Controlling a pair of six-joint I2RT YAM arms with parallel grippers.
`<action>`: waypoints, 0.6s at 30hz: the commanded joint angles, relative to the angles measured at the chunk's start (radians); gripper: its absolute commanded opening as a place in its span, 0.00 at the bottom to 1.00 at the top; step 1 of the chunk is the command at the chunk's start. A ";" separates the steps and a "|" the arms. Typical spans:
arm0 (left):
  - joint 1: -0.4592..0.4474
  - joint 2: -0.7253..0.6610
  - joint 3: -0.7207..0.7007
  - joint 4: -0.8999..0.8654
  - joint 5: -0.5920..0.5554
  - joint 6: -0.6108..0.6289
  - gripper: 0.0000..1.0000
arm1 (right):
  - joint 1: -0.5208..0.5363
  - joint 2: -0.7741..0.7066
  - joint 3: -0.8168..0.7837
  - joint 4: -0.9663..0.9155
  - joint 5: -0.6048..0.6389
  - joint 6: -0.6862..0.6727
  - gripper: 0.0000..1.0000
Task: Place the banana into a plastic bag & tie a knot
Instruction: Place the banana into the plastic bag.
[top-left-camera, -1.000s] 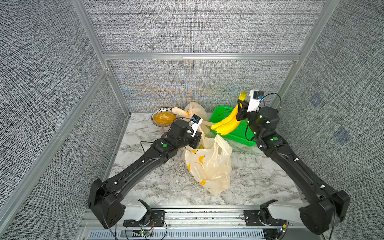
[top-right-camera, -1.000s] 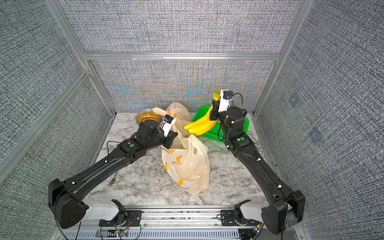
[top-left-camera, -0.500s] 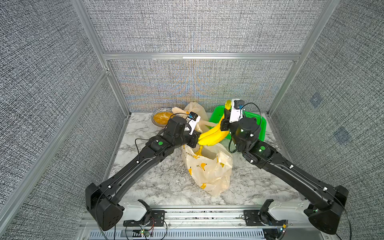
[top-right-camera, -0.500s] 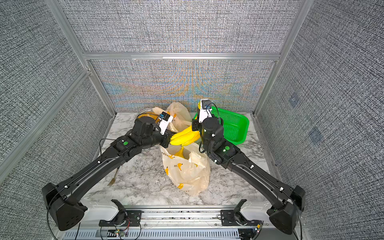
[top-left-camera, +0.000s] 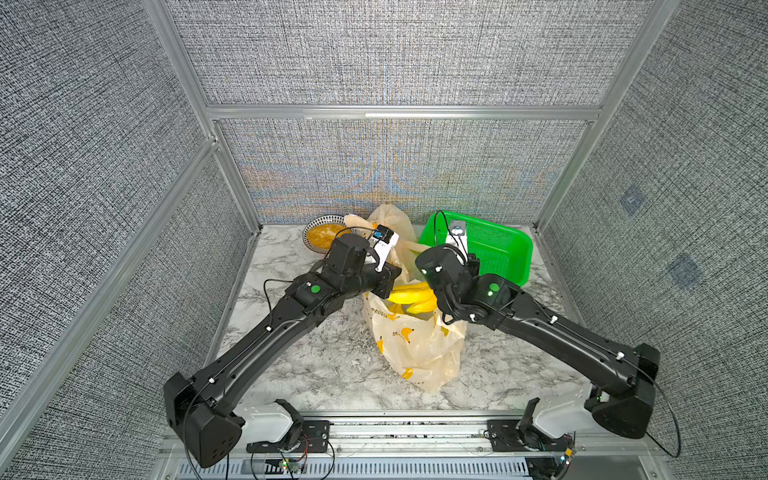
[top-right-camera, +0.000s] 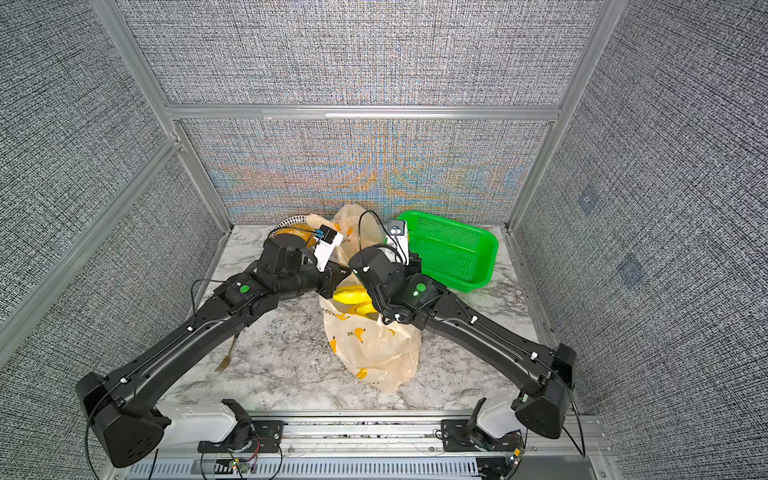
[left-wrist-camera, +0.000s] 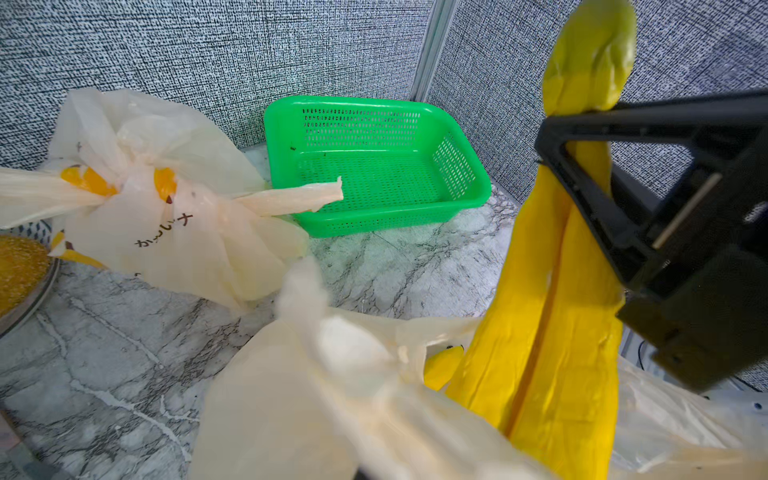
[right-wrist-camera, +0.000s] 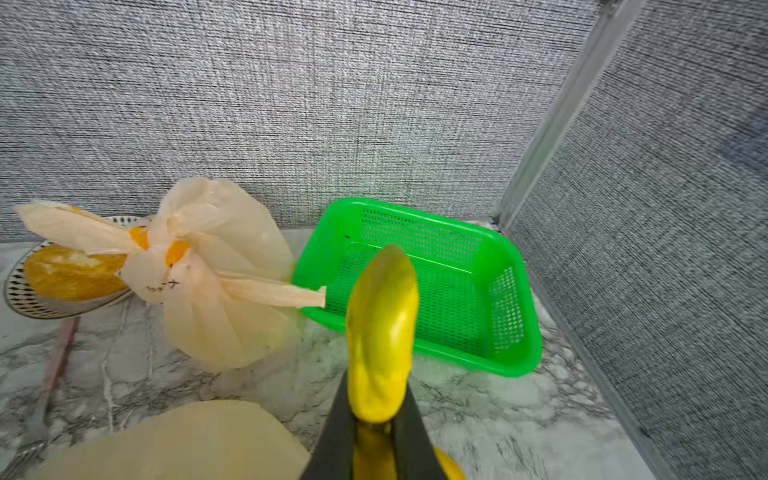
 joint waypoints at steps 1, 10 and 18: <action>0.001 -0.008 -0.002 -0.002 0.019 0.000 0.00 | 0.002 -0.022 -0.004 -0.077 0.078 0.054 0.00; 0.004 -0.024 0.009 0.006 0.046 -0.018 0.00 | 0.037 0.027 0.004 -0.147 0.162 0.090 0.00; 0.004 -0.051 0.009 0.006 0.064 -0.035 0.00 | 0.090 0.197 0.175 -0.401 0.285 0.266 0.00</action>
